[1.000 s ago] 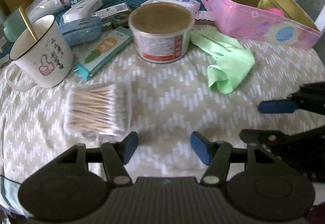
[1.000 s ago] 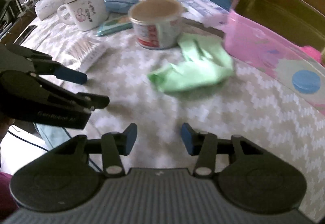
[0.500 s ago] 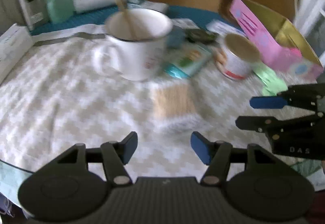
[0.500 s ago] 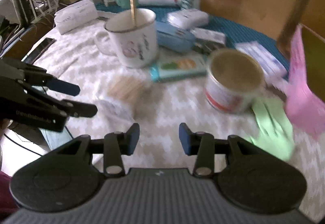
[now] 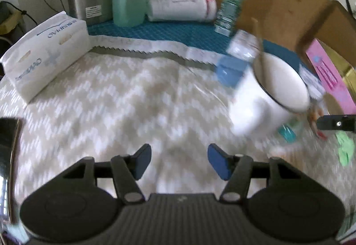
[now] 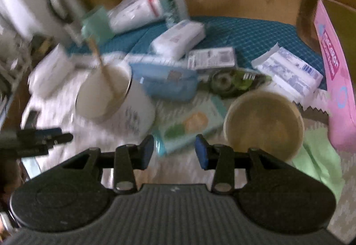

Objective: Organize soft objects
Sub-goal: 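Close the left gripper on the blue soap box while the right gripper grips it, then carry the blue soap box into the pink tin box and release it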

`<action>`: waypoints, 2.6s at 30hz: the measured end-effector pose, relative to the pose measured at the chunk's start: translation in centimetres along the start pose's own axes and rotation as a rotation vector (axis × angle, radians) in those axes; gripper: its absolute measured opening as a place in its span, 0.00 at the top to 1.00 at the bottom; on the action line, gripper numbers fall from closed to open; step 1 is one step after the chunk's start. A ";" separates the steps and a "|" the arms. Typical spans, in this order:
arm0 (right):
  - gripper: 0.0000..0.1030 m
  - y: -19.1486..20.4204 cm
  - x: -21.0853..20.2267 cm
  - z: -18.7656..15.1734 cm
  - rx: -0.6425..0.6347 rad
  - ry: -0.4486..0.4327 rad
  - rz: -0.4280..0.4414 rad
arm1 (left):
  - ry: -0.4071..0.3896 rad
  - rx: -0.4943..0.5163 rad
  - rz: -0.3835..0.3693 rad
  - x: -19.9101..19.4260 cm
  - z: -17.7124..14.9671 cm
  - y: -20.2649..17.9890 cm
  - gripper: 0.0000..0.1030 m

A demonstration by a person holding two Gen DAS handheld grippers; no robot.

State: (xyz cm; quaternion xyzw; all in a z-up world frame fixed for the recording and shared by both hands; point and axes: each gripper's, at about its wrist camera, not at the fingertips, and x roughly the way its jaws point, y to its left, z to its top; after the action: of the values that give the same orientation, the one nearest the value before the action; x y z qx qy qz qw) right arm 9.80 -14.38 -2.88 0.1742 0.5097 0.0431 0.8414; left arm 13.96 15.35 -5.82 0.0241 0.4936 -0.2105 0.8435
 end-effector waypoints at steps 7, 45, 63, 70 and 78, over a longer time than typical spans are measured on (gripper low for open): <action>0.58 -0.6 2.6 5.0 0.113 0.017 -0.003 | 0.011 -0.072 -0.112 3.4 5.6 4.0 0.47; 0.30 3.7 16.3 15.8 0.200 0.362 0.152 | 0.051 -0.497 -0.383 11.4 14.1 9.8 0.49; 0.31 22.3 17.7 11.9 -0.275 0.581 0.127 | -0.072 -0.784 -0.292 2.9 4.6 18.2 0.41; 0.34 24.0 15.4 3.9 -0.314 0.586 0.155 | -0.062 -0.701 -0.204 -0.5 0.4 18.8 0.40; 0.38 23.4 11.4 -5.6 -0.803 0.353 0.083 | -0.020 -0.522 -0.190 -1.8 -1.7 16.1 0.40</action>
State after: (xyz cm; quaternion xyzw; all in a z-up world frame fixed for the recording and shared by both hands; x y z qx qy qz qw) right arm 12.77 11.76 -7.00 -0.1563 0.5812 0.3007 0.7399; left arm 17.92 31.06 -7.81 -0.2425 0.5228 -0.1547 0.8024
